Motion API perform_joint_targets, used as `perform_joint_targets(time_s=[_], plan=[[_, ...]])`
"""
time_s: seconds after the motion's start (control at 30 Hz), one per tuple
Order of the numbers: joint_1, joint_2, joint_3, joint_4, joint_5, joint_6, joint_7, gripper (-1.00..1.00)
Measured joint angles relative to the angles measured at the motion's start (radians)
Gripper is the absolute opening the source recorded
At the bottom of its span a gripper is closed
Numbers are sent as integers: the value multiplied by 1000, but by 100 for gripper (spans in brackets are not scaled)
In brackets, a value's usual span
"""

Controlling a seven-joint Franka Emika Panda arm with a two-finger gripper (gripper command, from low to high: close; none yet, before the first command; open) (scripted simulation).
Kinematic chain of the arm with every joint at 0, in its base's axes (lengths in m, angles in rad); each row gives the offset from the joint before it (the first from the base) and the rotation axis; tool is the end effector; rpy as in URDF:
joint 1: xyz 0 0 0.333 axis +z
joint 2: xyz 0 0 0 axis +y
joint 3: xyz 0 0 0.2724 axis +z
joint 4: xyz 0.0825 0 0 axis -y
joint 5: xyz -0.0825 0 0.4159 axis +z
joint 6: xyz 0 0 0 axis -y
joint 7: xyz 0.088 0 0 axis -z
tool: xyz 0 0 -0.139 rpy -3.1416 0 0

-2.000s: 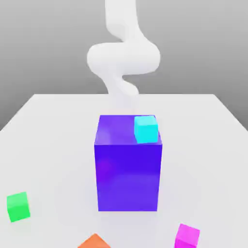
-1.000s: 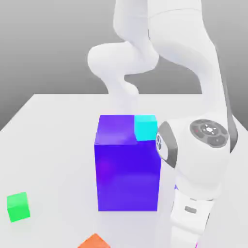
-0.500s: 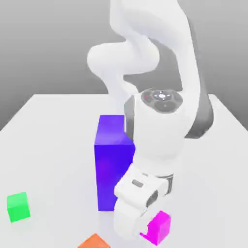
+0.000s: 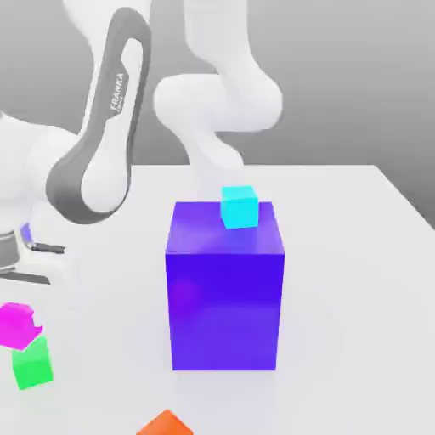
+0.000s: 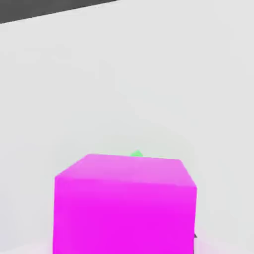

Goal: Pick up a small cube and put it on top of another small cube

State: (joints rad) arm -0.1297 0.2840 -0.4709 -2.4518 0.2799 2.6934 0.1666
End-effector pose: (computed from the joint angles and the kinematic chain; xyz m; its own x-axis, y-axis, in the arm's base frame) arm 0.3841 -0.2968 0.0957 0.5369 -0.8436 0.0052 -0.8436 -0.5369 0.0058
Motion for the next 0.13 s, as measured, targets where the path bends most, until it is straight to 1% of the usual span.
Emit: perform_joint_targets(time_s=[0.07, 0.1, 0.13], plan=[[-31, 38, 38, 4, 45, 29, -32, -100], [-39, 50, 49, 6, 60, 38, -42, 100], [-39, 50, 49, 6, 60, 38, -42, 100]])
